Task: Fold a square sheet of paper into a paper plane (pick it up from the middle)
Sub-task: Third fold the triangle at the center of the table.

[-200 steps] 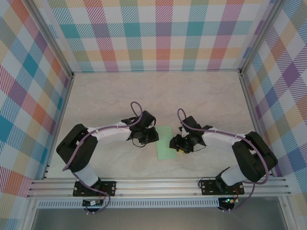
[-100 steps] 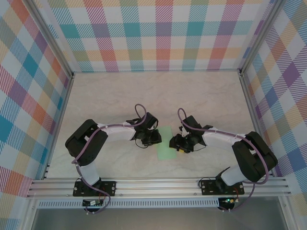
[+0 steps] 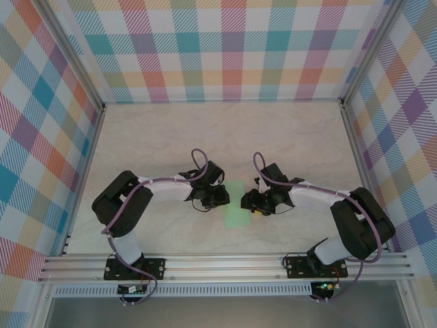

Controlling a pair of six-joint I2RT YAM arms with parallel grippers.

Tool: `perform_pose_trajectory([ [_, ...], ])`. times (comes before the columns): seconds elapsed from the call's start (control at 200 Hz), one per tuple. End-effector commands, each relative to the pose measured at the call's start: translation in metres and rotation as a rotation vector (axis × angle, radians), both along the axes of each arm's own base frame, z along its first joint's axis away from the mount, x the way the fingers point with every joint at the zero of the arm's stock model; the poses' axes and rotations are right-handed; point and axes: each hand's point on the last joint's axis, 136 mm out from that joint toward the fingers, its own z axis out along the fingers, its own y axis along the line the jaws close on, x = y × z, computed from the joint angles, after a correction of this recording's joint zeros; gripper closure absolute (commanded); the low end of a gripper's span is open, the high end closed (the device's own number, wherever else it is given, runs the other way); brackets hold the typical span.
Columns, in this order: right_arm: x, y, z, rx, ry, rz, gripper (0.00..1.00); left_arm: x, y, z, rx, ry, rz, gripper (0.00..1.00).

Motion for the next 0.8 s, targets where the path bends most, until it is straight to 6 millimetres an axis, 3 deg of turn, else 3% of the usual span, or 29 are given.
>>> perform_pose_trajectory([
  [0.0, 0.018, 0.009, 0.011, 0.025, -0.066, 0.039, 0.49, -0.014, 0.022, -0.016, 0.092, 0.041, 0.002, 0.84],
  [0.39, 0.012, 0.017, 0.002, 0.072, -0.021, 0.064, 0.52, -0.014, 0.022, -0.015, 0.090, 0.037, 0.002, 0.84],
  [0.595, 0.002, 0.026, 0.008, 0.154, 0.001, 0.104, 0.53, -0.014, 0.022, -0.015, 0.091, 0.038, 0.004, 0.84],
  [0.795, -0.001, 0.018, 0.012, 0.124, -0.004, 0.081, 0.53, -0.013, 0.021, -0.013, 0.088, 0.034, 0.004, 0.83],
])
